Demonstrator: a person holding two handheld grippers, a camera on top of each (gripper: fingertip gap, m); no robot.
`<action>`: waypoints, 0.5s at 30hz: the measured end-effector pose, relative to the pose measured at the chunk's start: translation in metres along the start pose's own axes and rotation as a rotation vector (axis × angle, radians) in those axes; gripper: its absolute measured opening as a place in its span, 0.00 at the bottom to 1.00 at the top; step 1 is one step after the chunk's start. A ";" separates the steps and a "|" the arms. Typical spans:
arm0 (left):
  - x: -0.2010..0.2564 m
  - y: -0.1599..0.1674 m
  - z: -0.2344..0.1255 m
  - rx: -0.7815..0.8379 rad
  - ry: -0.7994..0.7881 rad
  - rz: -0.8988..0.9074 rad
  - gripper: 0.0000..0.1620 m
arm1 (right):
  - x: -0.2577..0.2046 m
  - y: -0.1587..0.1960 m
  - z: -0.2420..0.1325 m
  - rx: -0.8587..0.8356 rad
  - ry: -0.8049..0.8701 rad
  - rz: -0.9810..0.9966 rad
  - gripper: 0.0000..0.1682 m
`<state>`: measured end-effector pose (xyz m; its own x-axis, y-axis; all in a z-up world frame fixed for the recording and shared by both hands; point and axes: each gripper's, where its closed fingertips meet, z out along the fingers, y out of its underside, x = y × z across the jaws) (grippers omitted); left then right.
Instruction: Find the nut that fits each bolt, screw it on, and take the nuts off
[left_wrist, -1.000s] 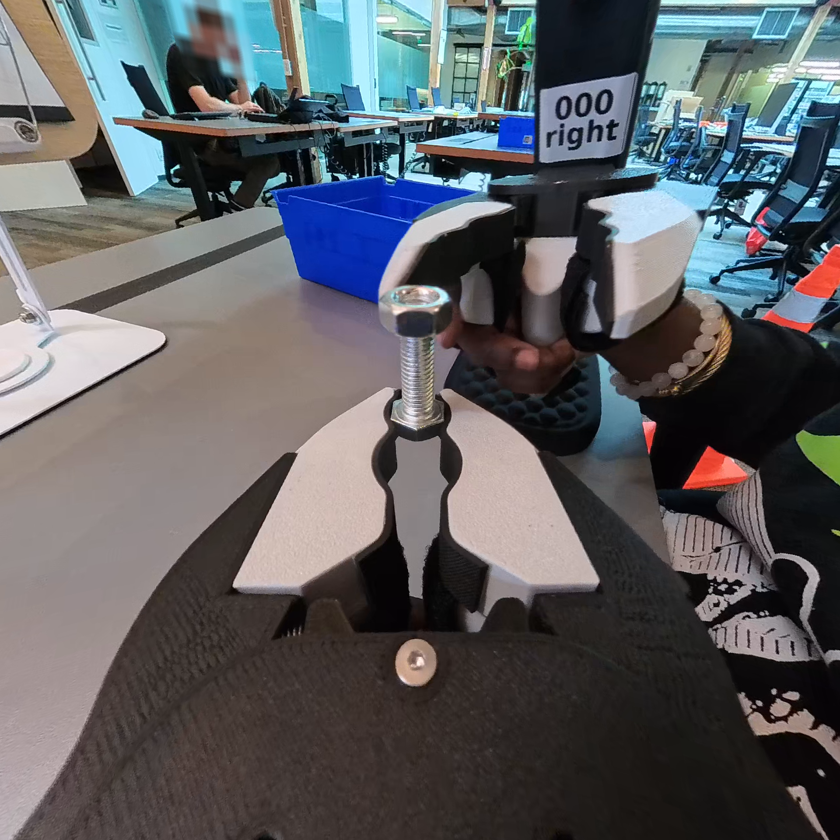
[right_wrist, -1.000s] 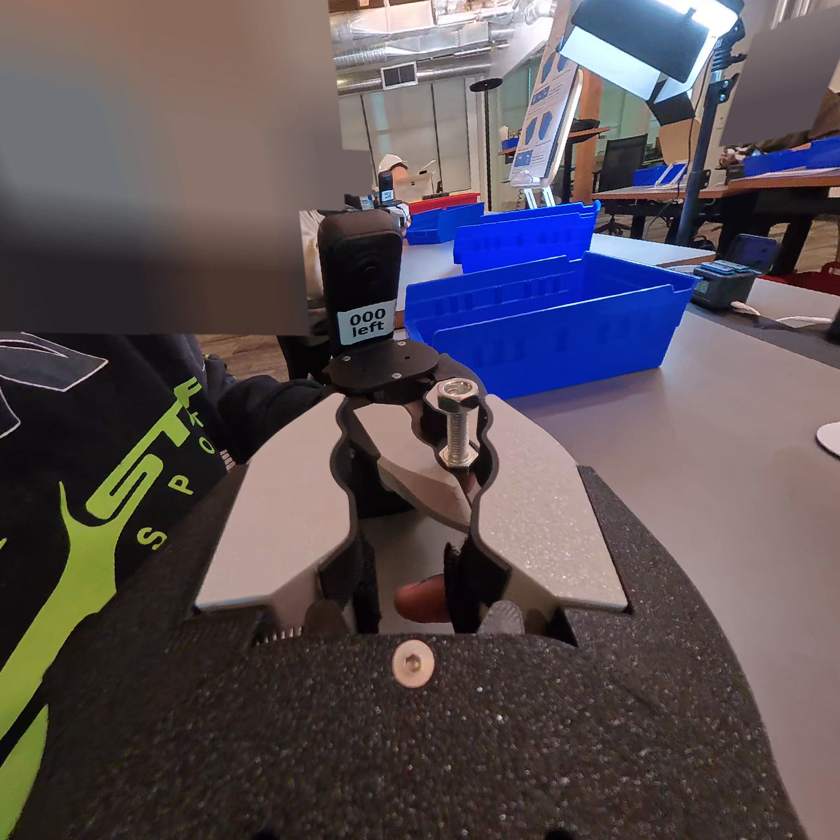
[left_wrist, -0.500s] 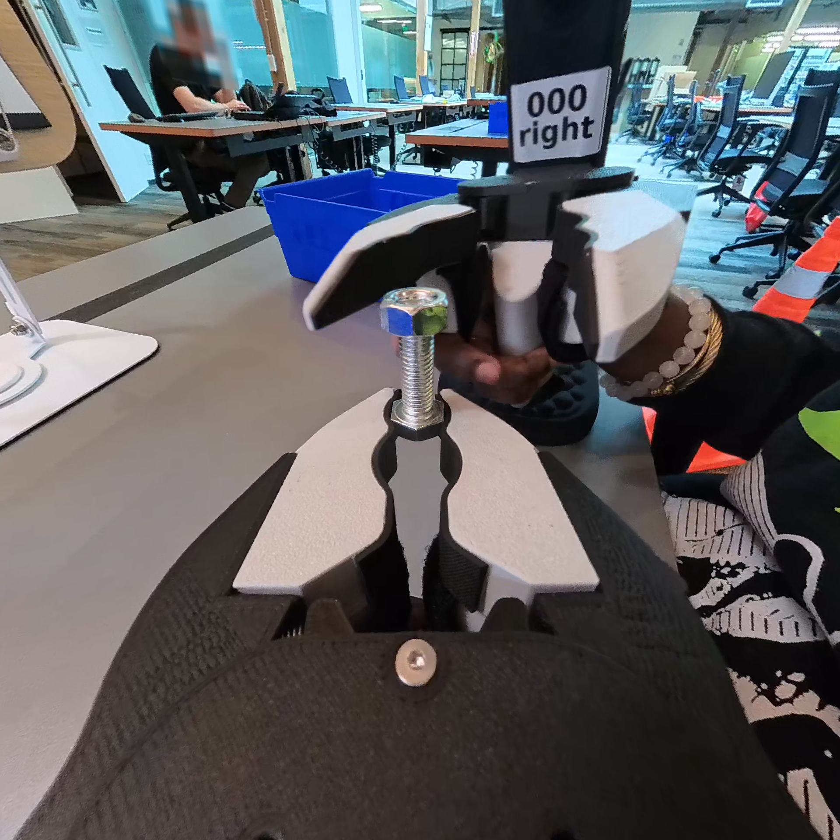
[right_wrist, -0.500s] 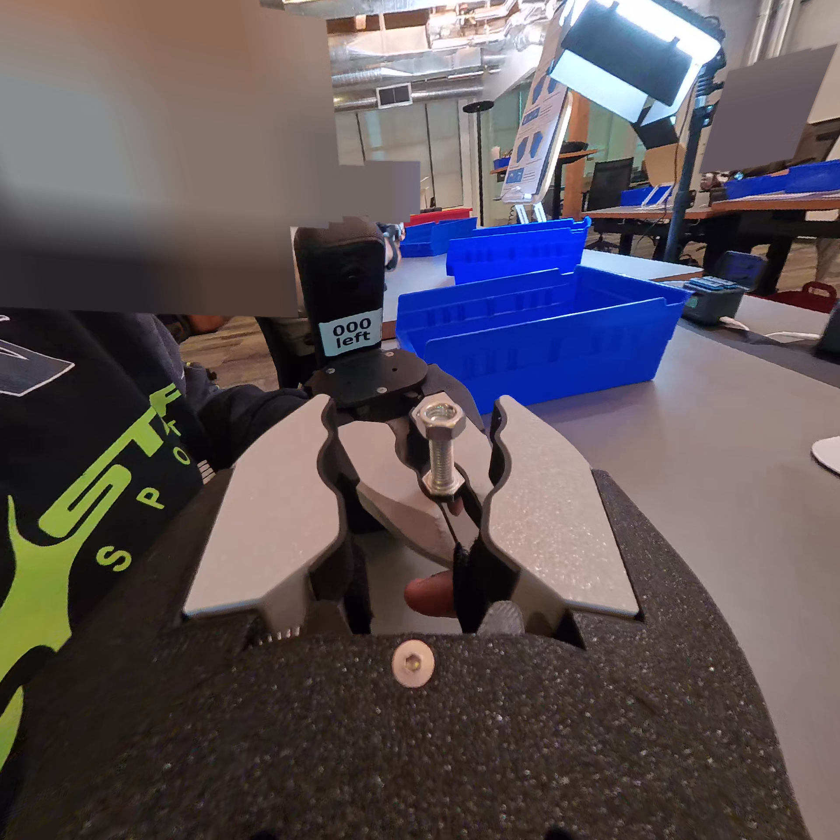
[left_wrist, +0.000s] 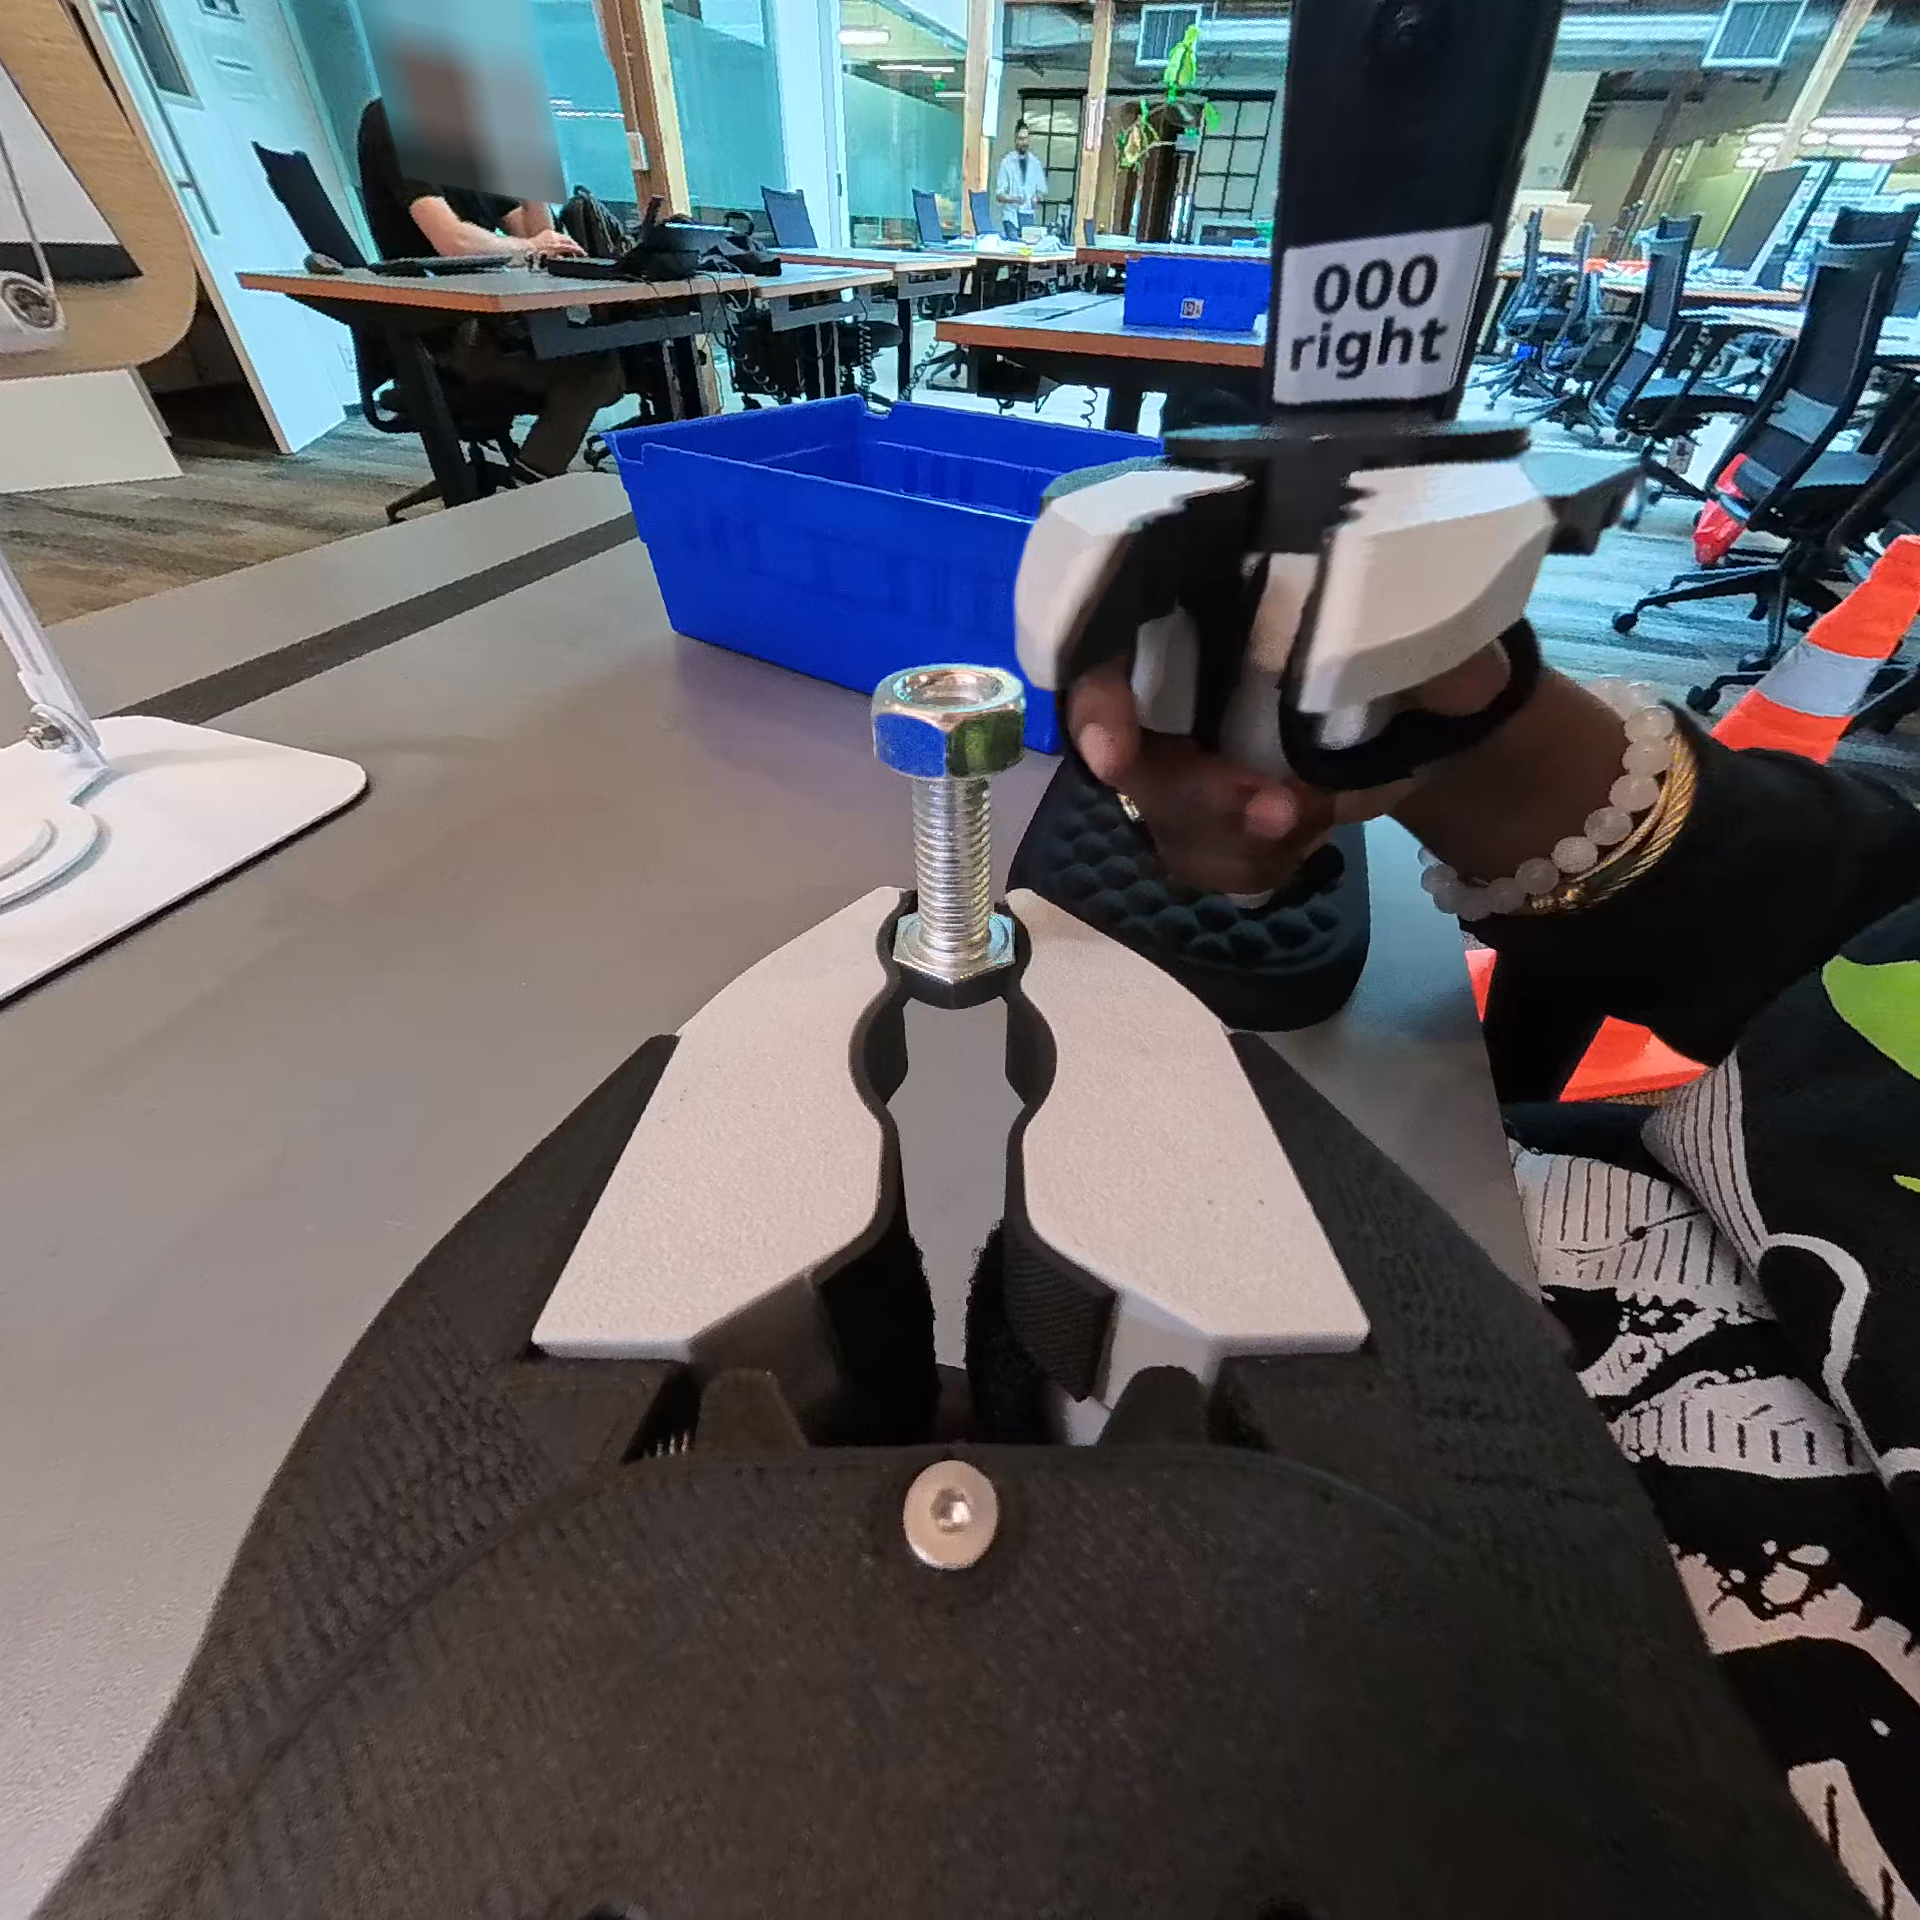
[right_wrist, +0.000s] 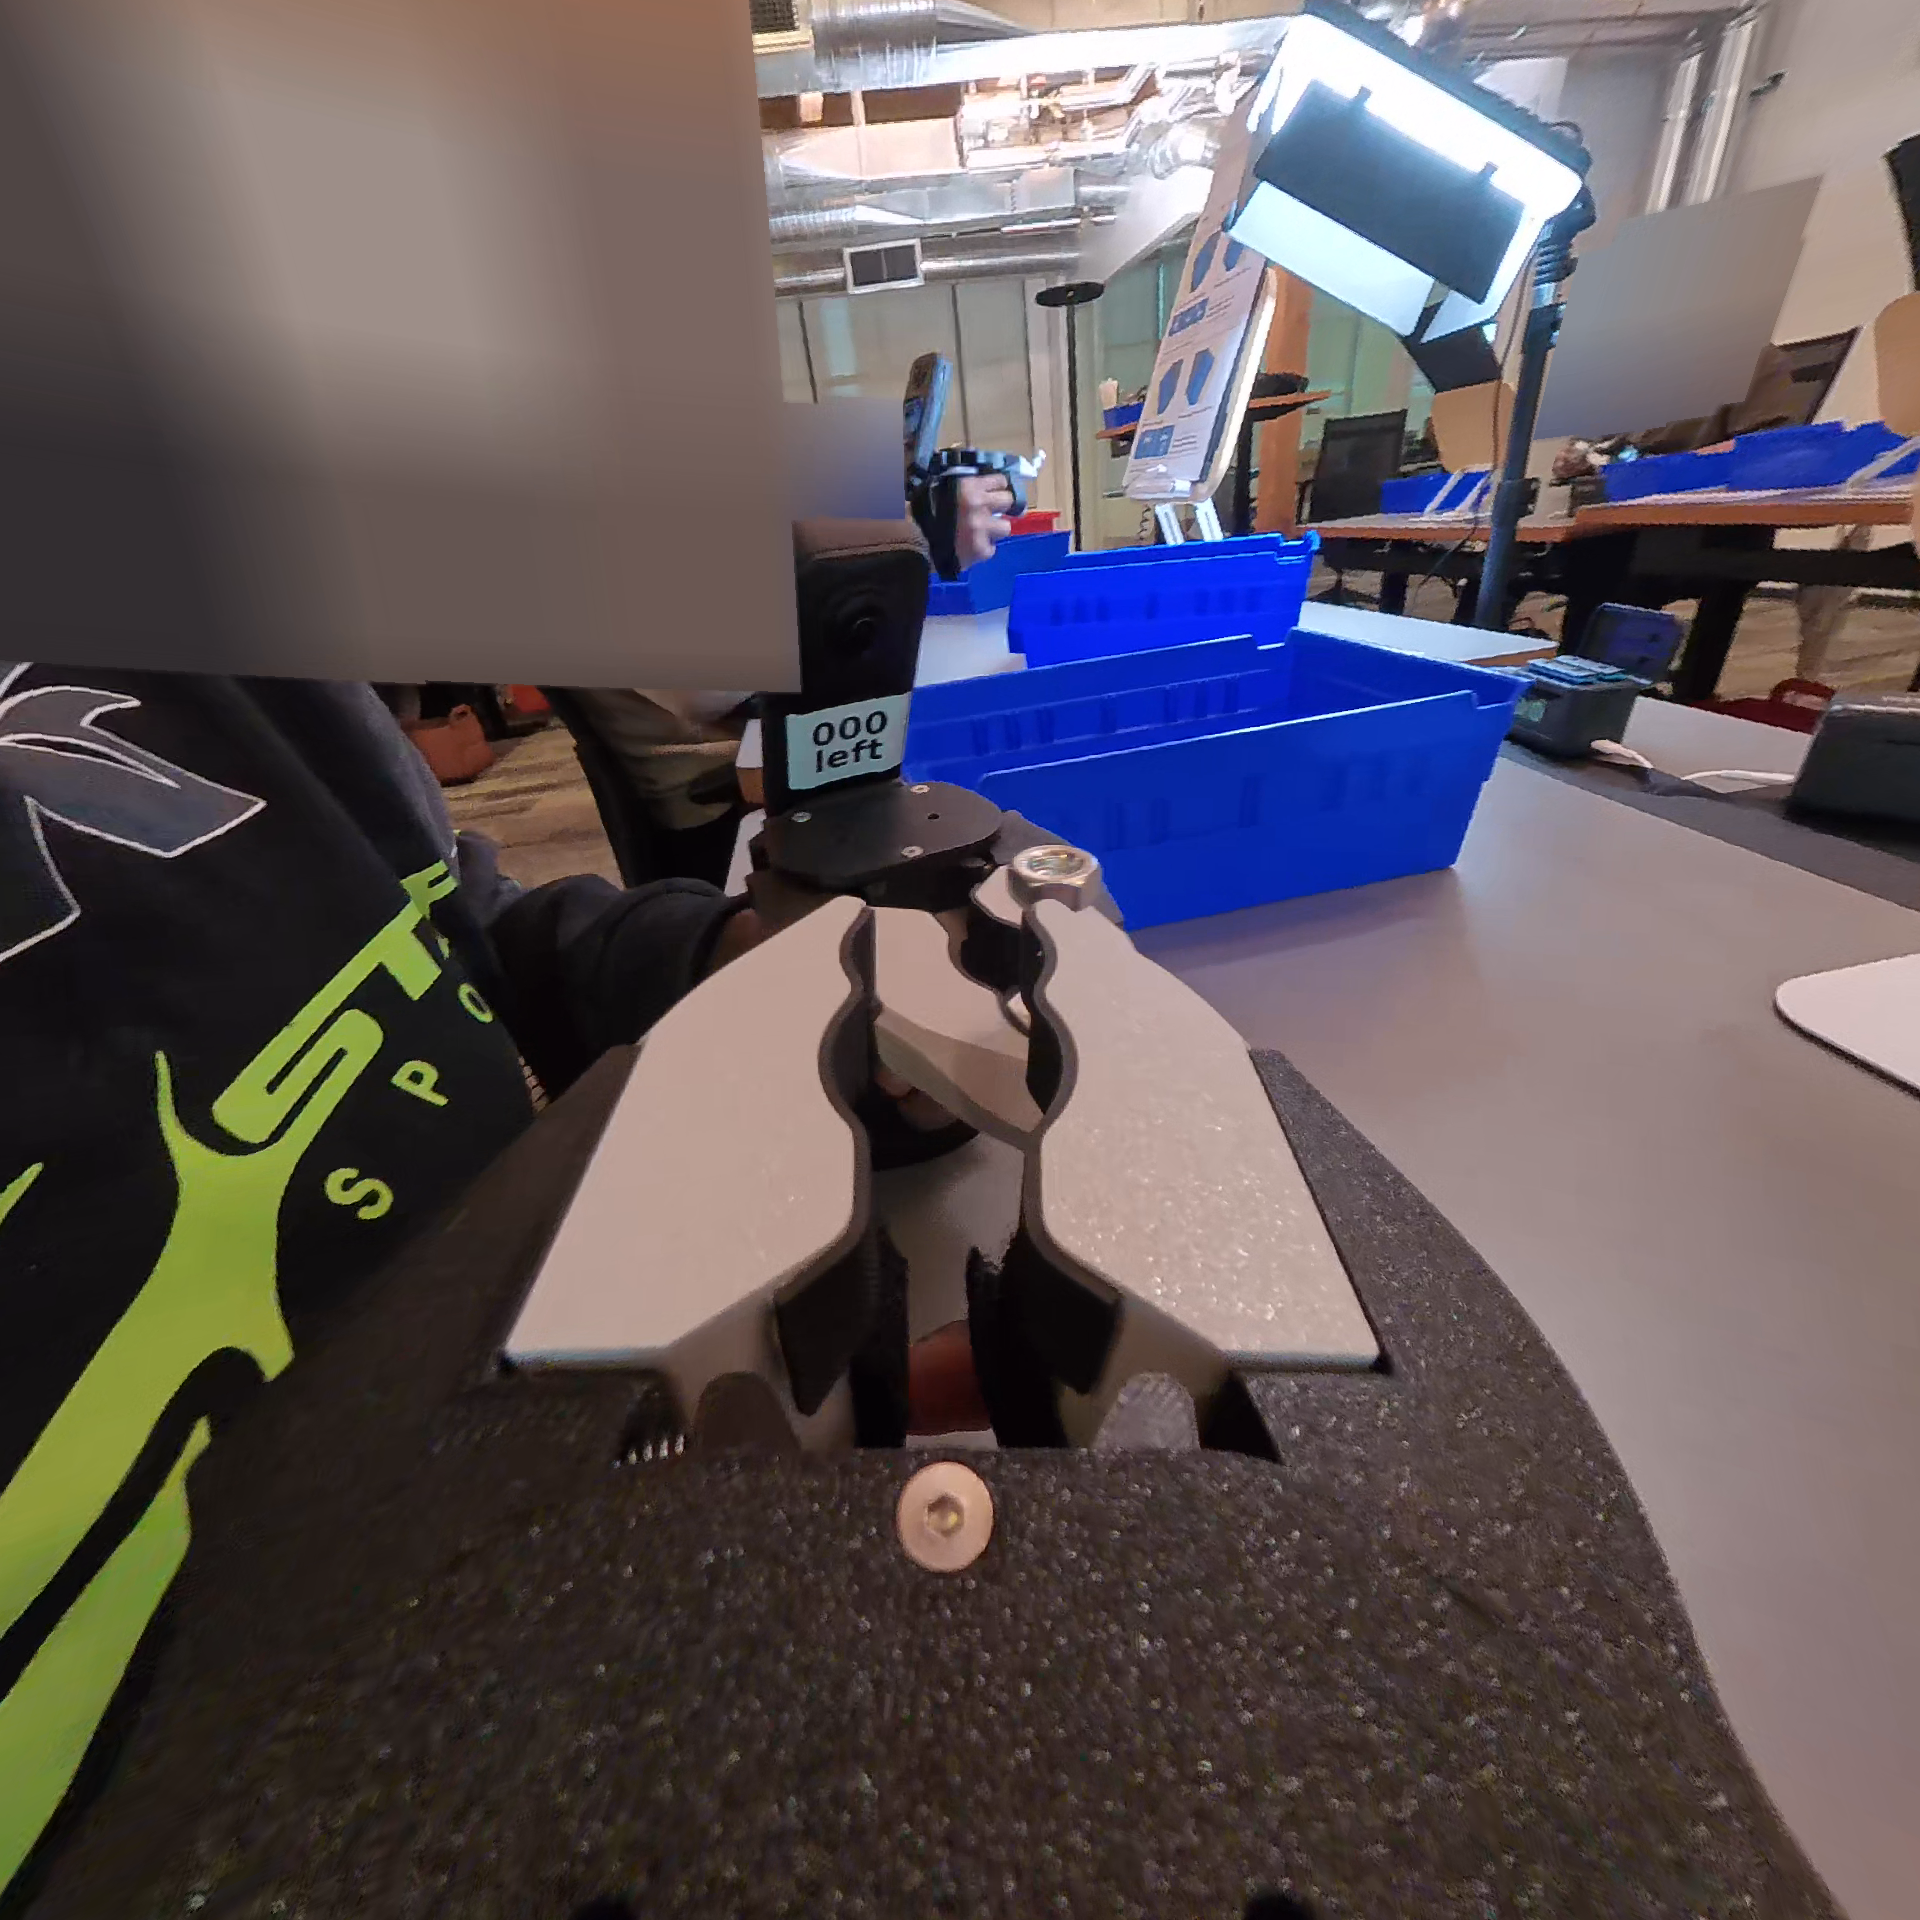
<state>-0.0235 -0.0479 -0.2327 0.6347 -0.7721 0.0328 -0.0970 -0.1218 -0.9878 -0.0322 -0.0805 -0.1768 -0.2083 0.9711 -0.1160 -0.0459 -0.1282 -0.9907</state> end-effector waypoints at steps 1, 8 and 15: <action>0.000 0.000 0.000 0.000 0.002 0.003 0.09 | 0.003 -0.001 0.001 0.008 0.012 0.003 0.17; 0.005 0.002 0.001 -0.018 0.026 0.026 0.09 | 0.008 0.006 0.028 -0.042 -0.011 -0.015 0.33; 0.002 0.000 0.000 -0.003 0.016 0.000 0.09 | 0.005 0.004 0.018 -0.045 0.006 -0.028 0.27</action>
<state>-0.0226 -0.0492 -0.2328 0.6224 -0.7819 0.0349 -0.0994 -0.1232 -0.9874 -0.0509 -0.0802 -0.1801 -0.2017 0.9754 -0.0885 -0.0072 -0.0918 -0.9957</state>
